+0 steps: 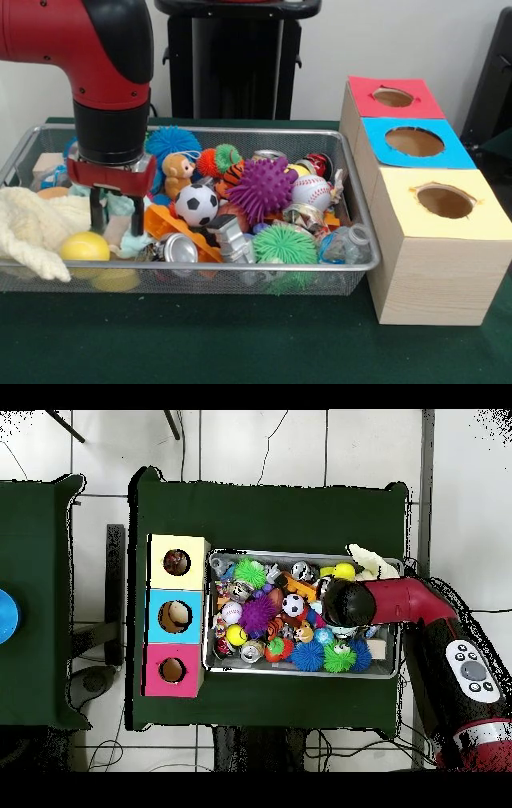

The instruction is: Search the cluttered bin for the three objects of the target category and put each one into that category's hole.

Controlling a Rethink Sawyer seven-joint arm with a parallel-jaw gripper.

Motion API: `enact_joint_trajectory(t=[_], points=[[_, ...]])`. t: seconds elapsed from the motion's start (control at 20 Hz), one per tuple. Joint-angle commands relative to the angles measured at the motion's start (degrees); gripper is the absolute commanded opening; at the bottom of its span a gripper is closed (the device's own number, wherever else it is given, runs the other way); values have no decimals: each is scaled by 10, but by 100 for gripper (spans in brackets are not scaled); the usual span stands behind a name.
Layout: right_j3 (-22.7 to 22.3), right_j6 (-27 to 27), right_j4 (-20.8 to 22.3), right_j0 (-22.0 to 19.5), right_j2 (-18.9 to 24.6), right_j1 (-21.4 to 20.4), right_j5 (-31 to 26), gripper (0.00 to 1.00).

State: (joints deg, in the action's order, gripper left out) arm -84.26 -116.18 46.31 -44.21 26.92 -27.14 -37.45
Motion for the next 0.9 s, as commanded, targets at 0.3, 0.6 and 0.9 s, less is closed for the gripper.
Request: enact_joint_trajectory(t=[0.3, 0.6, 0.9], points=[[-70, 30, -8, 13, -5, 32, 21, 100], [-105, 1, 6, 8, -15, 15, 79, 100], [-112, 9, -5, 3, -23, 19, 76, 100]])
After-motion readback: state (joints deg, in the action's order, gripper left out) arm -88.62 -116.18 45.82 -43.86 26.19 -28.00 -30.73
